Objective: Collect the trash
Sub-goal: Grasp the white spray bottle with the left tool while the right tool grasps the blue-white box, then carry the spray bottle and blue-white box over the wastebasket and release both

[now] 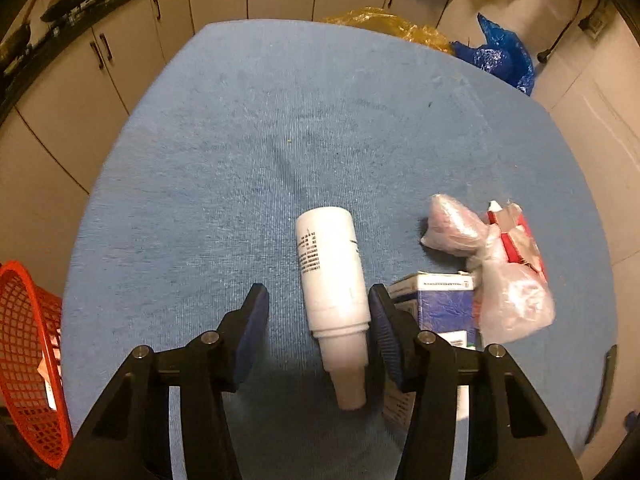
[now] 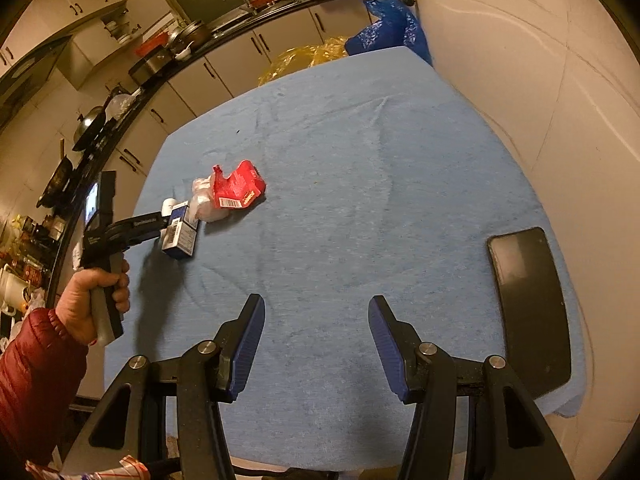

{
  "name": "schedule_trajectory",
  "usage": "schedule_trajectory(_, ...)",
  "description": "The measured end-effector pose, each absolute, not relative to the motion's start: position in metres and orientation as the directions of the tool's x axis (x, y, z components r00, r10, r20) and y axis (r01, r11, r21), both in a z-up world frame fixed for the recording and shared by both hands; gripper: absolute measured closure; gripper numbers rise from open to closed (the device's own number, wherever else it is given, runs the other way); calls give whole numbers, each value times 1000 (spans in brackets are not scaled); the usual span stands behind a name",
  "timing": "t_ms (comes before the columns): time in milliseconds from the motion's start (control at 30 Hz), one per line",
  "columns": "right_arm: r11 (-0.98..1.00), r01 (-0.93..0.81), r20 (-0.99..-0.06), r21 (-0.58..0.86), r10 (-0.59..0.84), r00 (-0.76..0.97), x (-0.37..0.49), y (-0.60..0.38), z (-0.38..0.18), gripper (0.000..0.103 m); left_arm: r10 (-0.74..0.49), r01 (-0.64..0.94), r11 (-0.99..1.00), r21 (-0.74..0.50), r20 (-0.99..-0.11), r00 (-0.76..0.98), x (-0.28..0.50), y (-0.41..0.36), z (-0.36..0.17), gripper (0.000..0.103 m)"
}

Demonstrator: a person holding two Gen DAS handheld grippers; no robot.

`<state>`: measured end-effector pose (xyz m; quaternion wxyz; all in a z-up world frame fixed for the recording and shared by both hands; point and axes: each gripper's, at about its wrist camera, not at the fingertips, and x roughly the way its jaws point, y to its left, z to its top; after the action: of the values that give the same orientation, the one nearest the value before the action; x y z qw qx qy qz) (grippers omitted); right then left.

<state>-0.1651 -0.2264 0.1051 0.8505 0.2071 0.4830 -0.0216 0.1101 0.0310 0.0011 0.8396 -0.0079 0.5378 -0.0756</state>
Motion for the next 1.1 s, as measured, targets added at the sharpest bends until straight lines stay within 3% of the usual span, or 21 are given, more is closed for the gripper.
schedule_trajectory(67, 919, 211, -830, 334, 181, 528, -155, -218, 105, 45, -123, 134, 988, -73, -899, 420, 105, 31, 2, 67)
schedule_trajectory(133, 921, 180, -826, 347, 209, 523, -141, -207, 105, 45, -125, 137, 988, -72, -896, 426, 97, 39, 2, 74)
schedule_trajectory(367, 918, 45, -808, 395, 323, 492, -79, -150, 105, 45, -147, 95, 989, -117, -890, 432, 46, 81, 2, 74)
schedule_trajectory(600, 904, -27, -818, 427, 399, 413, -11, -82, 83, 36, -153, 89, 988, -127, -889, 431, -13, 106, 4, 74)
schedule_trajectory(867, 943, -39, -880, 330, 323, 348, 46, -33, 48, 36, -184, 92, 983, -160, -887, 424, -38, 123, 5, 74)
schedule_trajectory(933, 949, -35, -893, 312, 306, 330, 53, -28, 40, 49, -187, 88, 982, -165, -884, 429, -38, 126, 7, 74)
schedule_trajectory(967, 957, -35, -903, 289, 284, 323, 55, -26, 37, 61, -191, 88, 982, -170, -883, 428, -40, 130, 7, 72)
schedule_trajectory(1000, 959, -36, -907, 281, 278, 316, 55, -26, 34, 65, -198, 89, 980, -177, -883, 425, -40, 131, 8, 70)
schedule_trajectory(1067, 956, -30, -901, 293, 286, 327, 50, -30, 35, 65, -194, 81, 981, -176, -885, 423, -41, 134, 8, 57)
schedule_trajectory(1100, 957, -32, -901, 289, 283, 329, 47, -32, 36, 65, -193, 78, 981, -176, -883, 427, -39, 134, 9, 56)
